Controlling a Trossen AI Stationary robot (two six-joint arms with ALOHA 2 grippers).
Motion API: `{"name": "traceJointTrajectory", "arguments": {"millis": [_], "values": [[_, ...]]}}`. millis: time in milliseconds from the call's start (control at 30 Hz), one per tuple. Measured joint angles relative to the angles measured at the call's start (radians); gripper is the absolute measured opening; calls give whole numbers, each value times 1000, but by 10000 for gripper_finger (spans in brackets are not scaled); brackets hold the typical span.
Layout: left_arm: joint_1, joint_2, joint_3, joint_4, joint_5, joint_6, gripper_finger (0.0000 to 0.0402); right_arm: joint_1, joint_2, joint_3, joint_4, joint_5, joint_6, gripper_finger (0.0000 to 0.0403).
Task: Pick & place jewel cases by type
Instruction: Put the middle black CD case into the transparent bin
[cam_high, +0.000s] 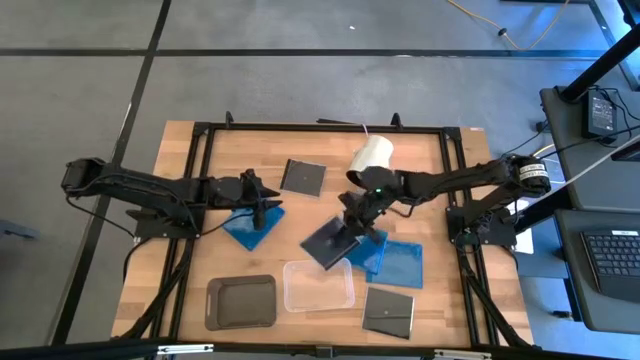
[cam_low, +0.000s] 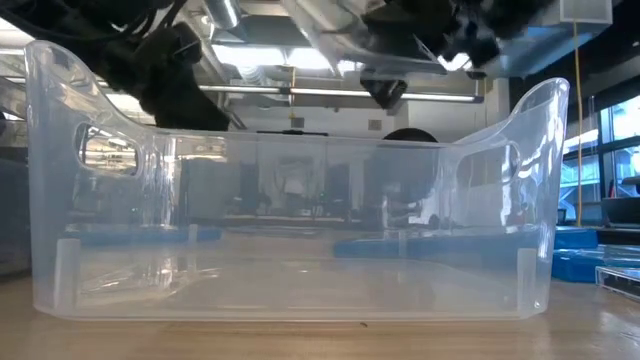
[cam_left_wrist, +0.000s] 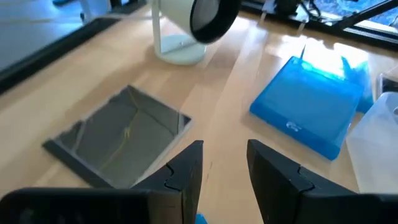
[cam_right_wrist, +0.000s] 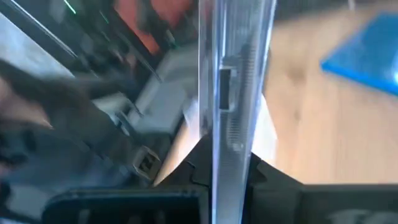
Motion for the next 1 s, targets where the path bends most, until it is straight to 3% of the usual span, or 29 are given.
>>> {"name": "traceJointTrajectory", "arguments": {"millis": [100,167,300,467,767,1000], "values": [[0,0,-9,-5,0,-18,123,34,3,119,-282,103,-81,25],[0,0,-9,-1,0,-18,123,60,3,175,-376,147,-87,25],[0,0,-9,4,0,-18,123,112,3,228,-392,163,-82,25],[0,0,-9,5,-32,-18,123,179,31,230,-367,279,-82,25],[0,1,-9,-2,-51,-18,123,217,154,299,-436,270,11,25],[0,1,-9,-7,-51,-18,123,229,299,523,-719,245,-35,25]]}}
